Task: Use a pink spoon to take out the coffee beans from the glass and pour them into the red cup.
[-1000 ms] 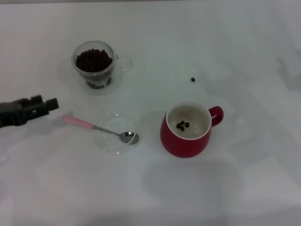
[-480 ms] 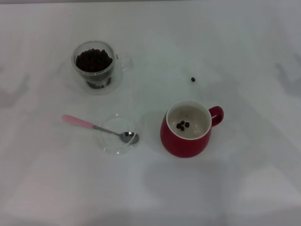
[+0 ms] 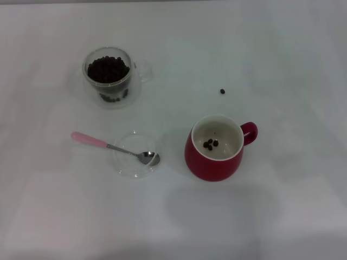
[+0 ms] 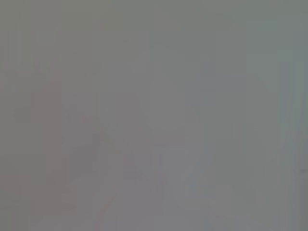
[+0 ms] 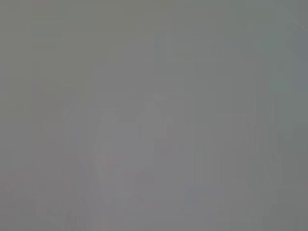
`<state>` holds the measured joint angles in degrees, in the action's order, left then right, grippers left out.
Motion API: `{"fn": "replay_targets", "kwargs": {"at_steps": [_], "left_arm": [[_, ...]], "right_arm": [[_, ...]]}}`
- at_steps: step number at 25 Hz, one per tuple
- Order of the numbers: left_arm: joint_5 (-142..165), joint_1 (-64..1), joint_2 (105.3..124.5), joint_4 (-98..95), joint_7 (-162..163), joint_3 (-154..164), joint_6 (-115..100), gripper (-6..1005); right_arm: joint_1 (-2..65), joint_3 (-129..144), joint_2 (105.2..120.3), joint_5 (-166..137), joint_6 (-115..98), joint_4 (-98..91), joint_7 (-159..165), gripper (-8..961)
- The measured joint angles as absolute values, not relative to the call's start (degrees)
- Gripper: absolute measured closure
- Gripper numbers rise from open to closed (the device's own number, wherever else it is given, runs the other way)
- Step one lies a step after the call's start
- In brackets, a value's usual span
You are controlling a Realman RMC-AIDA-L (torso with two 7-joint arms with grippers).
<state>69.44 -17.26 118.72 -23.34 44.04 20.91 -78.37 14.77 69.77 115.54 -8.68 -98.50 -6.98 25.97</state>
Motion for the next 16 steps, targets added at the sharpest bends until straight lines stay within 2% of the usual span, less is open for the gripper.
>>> {"fn": "replay_targets", "kwargs": {"at_steps": [7, 16], "left_arm": [[63.8, -20.9, 118.69, -18.6, 33.8, 20.8, -76.2, 165], [62.4, -22.0, 118.77, -17.1, 30.9, 20.7, -72.0, 165]], "right_arm": [[15.4, 70.3, 115.49, -6.3, -96.8, -5.8, 25.8, 336], [14.9, 71.9, 115.64, -6.8, -101.6, 0.6, 28.4, 337]]}}
